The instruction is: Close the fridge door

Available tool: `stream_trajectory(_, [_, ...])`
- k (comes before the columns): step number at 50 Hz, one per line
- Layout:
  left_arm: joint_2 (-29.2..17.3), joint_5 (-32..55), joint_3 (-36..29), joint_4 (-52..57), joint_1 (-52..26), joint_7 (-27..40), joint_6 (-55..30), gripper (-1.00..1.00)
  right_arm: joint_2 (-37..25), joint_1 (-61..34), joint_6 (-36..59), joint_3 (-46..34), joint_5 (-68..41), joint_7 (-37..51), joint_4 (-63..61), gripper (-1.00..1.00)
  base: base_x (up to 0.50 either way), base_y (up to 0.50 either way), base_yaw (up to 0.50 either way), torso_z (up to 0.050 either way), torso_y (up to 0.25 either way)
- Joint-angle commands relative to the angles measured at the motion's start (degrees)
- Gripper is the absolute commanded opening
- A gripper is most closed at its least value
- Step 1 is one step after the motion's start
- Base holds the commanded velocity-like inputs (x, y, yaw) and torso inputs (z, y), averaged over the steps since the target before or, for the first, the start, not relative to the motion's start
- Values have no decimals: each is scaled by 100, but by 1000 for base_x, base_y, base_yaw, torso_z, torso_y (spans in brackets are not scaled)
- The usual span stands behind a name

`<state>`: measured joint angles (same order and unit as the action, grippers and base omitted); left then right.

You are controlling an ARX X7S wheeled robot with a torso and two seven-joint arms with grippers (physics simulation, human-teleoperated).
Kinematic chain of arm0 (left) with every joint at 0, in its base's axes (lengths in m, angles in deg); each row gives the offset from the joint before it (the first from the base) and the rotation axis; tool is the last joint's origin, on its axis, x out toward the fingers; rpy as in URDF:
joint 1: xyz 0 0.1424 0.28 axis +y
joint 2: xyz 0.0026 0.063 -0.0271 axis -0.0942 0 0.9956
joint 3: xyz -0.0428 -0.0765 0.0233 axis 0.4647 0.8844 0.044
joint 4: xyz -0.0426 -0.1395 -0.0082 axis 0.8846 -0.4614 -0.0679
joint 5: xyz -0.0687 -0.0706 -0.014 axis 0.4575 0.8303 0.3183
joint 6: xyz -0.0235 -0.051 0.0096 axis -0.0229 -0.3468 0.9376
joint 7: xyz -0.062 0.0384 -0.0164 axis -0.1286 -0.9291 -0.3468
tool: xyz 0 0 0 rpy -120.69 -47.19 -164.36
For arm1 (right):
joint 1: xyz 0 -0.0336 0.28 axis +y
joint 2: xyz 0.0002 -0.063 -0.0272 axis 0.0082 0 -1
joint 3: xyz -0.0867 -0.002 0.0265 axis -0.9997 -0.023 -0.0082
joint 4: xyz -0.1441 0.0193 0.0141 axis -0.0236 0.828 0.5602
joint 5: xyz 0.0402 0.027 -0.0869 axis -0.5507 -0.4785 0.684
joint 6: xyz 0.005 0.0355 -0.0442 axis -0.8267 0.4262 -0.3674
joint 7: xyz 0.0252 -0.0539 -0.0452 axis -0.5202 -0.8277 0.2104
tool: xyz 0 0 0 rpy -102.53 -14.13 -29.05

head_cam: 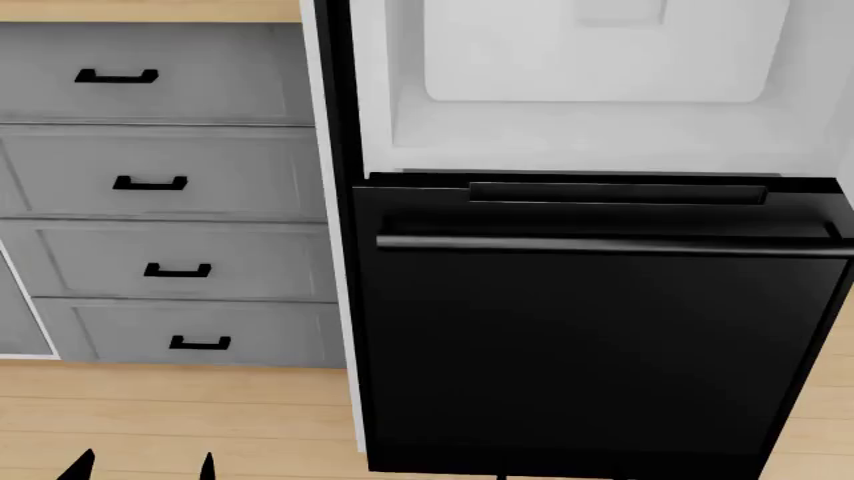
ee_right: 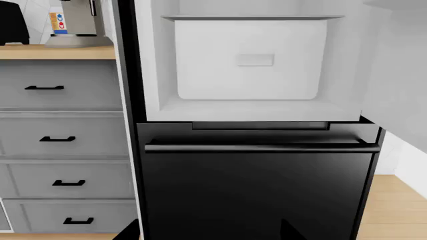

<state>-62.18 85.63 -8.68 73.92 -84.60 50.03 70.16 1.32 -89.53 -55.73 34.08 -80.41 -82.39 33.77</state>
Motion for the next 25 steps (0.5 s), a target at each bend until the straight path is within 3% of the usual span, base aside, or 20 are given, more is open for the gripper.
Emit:
stream_trajectory(1, [-31, 30, -37, 148, 29, 37, -120, 100, -85, 21, 57, -109, -84, 110, -80, 100, 0, 0, 0, 0, 0])
stream_trajectory(4, [-119, 10, -174, -28, 71, 244, 286, 100, -148, -34, -58, -153, -174, 217, 83, 100, 0, 0, 0, 0, 0])
stream_trajectory(14, [-242, 130, -311, -79, 41, 572, 360, 100, -257, -111, 57, -253, -132, 639, 211, 100, 0, 0, 0, 0, 0])
stream_trajectory(25, [-346, 198, -445, -95, 65, 745, 502, 100, -398, 5, 103, -330, -252, 752, -44, 100, -500, 0, 0, 0, 0])
